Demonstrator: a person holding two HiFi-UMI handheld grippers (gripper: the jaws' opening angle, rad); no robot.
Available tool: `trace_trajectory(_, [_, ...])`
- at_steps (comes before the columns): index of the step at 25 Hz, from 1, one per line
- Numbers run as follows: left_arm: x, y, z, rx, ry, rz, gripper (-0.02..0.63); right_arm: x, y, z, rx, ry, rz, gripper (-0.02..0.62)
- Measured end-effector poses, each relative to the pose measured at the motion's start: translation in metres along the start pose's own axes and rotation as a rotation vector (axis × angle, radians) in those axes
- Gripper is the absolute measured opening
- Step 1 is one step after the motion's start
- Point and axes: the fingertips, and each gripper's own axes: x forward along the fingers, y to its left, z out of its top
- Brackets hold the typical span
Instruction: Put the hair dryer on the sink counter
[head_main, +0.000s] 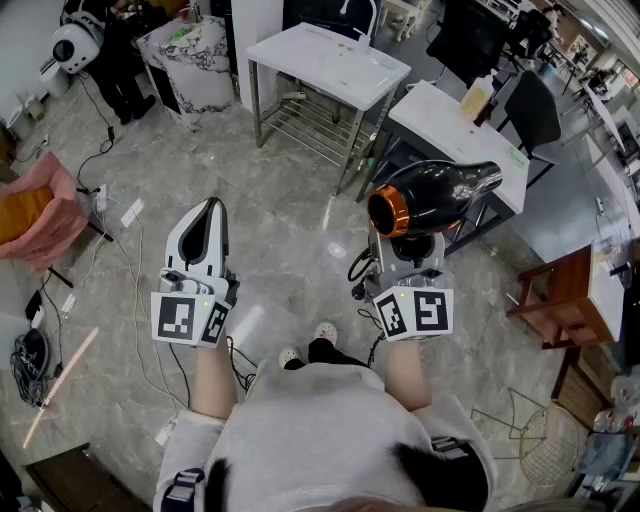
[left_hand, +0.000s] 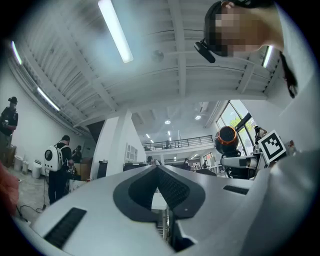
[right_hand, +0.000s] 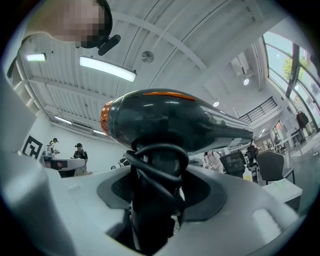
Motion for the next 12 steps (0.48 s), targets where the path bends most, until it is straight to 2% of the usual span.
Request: trace_trajectory(12, [0.013, -0.006, -0.002, 0.006, 0.001, 0.003, 0.002, 0.008, -0.009, -0.003, -0.007, 0.003, 0.014, 0.262])
